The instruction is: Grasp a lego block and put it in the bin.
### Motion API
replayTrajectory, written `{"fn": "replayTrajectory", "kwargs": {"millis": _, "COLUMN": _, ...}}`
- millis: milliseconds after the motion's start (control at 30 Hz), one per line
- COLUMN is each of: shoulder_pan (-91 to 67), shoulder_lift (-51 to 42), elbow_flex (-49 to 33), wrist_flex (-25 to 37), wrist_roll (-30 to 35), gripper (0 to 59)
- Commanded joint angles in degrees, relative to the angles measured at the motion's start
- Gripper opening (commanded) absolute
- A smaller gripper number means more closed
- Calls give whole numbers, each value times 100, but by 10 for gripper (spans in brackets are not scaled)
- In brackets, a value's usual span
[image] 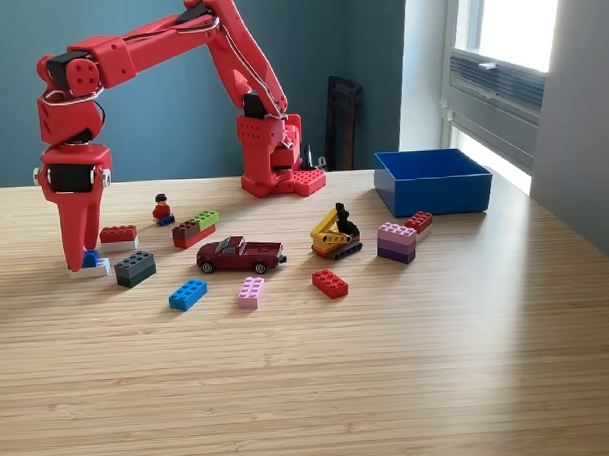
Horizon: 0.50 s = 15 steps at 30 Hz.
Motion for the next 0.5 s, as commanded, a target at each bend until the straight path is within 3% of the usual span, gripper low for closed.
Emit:
{"fn": "replayTrajectory", "kwargs": {"millis": 33, "shoulder_pan": 0, "shoulder_lift": 132, "elbow_flex": -369, "wrist_flex": -44, "wrist_roll": -44, "gripper": 294}}
{"fn": "replayTrajectory", "kwargs": {"millis": 267, "shoulder_pan": -53, "shoulder_lift": 123, "elbow_flex": -378, "wrist_flex": -79, "wrist_roll": -18, "gripper": 292}}
{"fn": "replayTrajectory", "kwargs": {"millis": 500, "shoulder_pan": -88, "shoulder_lift": -202, "elbow_flex": -606, "wrist_flex": -35, "wrist_roll": -9, "gripper": 218}}
